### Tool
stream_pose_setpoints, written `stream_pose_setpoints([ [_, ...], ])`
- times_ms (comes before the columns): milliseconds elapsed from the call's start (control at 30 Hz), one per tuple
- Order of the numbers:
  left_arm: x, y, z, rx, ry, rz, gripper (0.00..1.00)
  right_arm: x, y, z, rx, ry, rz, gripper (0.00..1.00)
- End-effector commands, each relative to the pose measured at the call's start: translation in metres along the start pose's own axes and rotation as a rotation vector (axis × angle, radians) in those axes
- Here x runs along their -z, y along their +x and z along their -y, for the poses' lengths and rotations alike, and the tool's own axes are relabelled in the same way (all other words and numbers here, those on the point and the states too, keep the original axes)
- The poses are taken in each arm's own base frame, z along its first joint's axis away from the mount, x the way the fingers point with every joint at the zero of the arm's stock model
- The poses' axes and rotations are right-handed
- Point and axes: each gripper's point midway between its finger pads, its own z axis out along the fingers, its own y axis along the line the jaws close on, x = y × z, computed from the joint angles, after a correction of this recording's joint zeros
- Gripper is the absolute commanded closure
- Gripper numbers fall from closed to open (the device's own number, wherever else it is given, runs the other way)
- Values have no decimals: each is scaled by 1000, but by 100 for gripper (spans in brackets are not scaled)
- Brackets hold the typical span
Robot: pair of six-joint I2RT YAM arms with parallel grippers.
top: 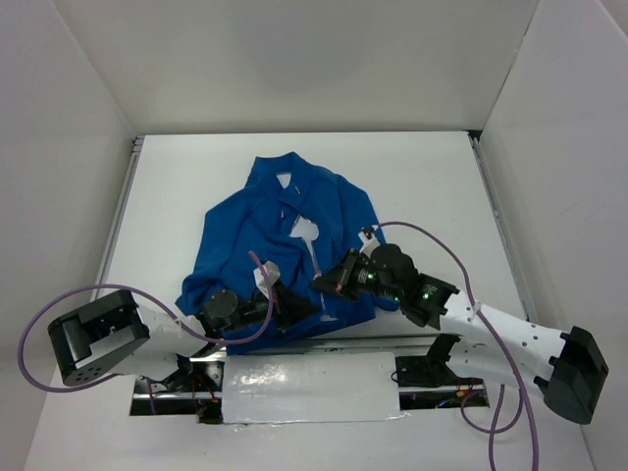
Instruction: Zip up the jacket
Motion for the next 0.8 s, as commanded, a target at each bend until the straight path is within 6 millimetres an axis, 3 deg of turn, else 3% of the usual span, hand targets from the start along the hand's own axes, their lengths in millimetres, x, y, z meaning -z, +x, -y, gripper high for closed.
stream_pose_setpoints([
  [0,-2,-8,24,-26,117,19,100,1,-48,-65,69,-152,115,100],
  [67,-1,-7,22,-21,107,20,100,-5,-66,-76,98,-158,125,100],
  [100,-1,-7,22,-20,104,20,100,-20,-89,-64,79,-111,148,100],
  [133,1,-5,19,-17,91,19,100,-26,-94,-64,90,-114,116,100],
  [167,1,-4,17,-16,83,18,100,-31,-109,-76,96,-131,124,100],
  [200,2,-4,16,-16,75,18,100,-49,-133,-61,77,-88,136,100],
  [233,3,0,13,-11,60,8,100,-54,-150,-85,124,-130,138,100],
  [267,3,1,12,-12,53,6,100,-63,-164,-85,132,-112,145,100],
  [300,4,2,11,-12,46,2,100,-86,-184,-64,114,-51,134,100],
  [333,4,7,7,-13,27,-13,100,-90,-211,-96,190,-101,168,100],
  [367,5,8,3,-16,7,-17,100,-100,-224,-95,192,-83,160,100],
  [400,6,12,1,-15,-8,-29,100,-123,-250,-69,188,-38,159,100],
  [433,7,17,-3,-19,-30,-45,100,-124,-278,-102,226,-92,199,100],
  [533,13,26,-16,-35,-105,-57,100,-139,-340,-109,245,-123,243,100],
  [600,17,38,-28,-49,-188,-94,100,-139,-365,-113,259,-128,269,100],
  [633,20,43,-34,-54,-220,-110,100,-135,-388,-121,261,-131,305,100],
  [667,23,51,-36,-53,-229,-138,100,-130,-398,-127,271,-141,324,100],
  [700,27,53,-43,-54,-267,-133,100,-117,-407,-157,319,-196,349,100],
  [767,36,64,-51,-33,-307,-150,100,-103,-424,-162,321,-194,385,100],
])
